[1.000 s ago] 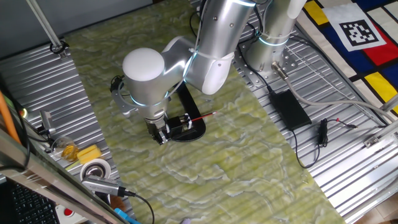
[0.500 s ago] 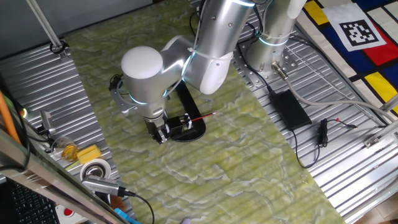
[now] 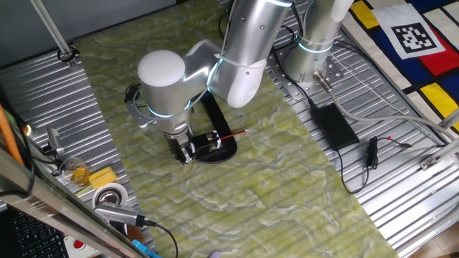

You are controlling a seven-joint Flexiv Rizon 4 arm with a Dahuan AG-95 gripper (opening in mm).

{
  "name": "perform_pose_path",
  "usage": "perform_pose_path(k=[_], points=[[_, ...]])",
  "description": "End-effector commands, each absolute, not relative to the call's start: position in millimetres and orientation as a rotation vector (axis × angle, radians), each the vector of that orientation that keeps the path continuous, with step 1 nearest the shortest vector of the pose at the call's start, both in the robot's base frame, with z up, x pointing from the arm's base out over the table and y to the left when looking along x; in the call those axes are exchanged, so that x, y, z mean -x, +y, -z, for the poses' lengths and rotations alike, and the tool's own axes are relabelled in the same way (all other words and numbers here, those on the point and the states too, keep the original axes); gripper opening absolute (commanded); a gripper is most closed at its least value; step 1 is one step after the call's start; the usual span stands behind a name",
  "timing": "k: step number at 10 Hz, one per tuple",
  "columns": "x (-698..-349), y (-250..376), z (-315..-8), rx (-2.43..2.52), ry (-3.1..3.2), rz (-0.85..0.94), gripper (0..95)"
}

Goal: Sharpen the pencil with a pencil sharpener

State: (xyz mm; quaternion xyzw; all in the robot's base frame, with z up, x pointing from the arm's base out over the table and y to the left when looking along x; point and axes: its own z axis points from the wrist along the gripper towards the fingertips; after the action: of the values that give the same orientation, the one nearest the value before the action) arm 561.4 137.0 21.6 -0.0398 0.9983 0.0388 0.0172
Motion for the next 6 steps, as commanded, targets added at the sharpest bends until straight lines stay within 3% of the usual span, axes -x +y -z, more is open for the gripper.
perform_pose_path(k=[1,6], points=[[-561.7,135.0,-21.2,0.13,3.102,-0.114,0.0],[-563.6,131.8,-22.2,0.13,3.105,-0.115,0.0]])
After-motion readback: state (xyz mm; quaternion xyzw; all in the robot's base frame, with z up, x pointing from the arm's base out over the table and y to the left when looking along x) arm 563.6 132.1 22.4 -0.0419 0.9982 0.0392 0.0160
